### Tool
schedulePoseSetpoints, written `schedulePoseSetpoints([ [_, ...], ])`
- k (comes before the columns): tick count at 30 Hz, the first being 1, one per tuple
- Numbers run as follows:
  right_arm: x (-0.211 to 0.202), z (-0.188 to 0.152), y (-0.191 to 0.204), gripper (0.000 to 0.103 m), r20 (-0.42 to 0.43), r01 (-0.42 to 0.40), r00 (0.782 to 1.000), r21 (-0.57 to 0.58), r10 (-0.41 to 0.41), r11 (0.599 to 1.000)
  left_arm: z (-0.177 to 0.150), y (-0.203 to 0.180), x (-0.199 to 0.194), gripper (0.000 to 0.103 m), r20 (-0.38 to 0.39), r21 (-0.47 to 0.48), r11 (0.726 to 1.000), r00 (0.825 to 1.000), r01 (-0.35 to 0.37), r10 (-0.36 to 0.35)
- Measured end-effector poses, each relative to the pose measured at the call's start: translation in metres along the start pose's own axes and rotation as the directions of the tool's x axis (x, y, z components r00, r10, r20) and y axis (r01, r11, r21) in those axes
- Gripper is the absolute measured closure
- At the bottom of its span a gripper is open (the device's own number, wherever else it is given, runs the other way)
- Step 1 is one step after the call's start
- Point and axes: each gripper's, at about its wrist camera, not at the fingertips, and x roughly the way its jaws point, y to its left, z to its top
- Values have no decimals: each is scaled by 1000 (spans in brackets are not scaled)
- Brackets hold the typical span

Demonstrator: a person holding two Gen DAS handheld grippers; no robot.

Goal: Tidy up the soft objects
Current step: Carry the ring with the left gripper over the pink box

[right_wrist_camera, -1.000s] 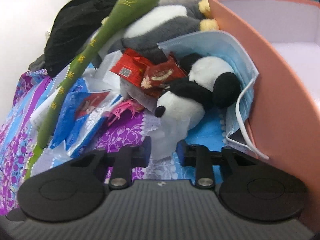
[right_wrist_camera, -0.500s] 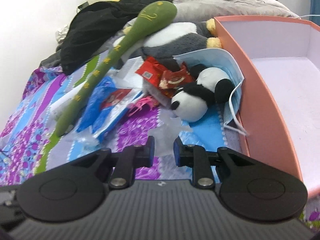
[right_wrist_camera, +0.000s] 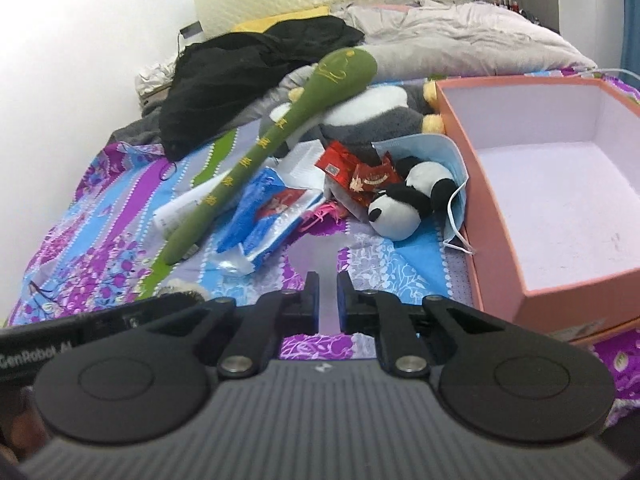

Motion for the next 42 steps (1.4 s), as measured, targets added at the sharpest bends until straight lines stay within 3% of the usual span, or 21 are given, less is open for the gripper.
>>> schedulePoseSetpoints([
  [14, -78, -8, 7, 90, 100, -12, 995, -2, 12, 1000, -4, -43, -59, 88, 55, 51, 998, 998, 39, -41],
  [23, -123, -19, -19, 90, 144, 44, 988, 40, -49, 998, -15, -78, -71, 88, 35, 97, 991, 995, 88, -92],
  [33, -151, -23, -62, 90, 184, 134, 971, 110, -152, 985, -14, -136, -38, 88, -39, 196, 968, 987, 159, -154],
  [42, -134, 14, -108, 90, 214, 228, 944, 130, -252, 965, 22, -187, 20, 88, -68, 294, 935, 980, 200, -188],
])
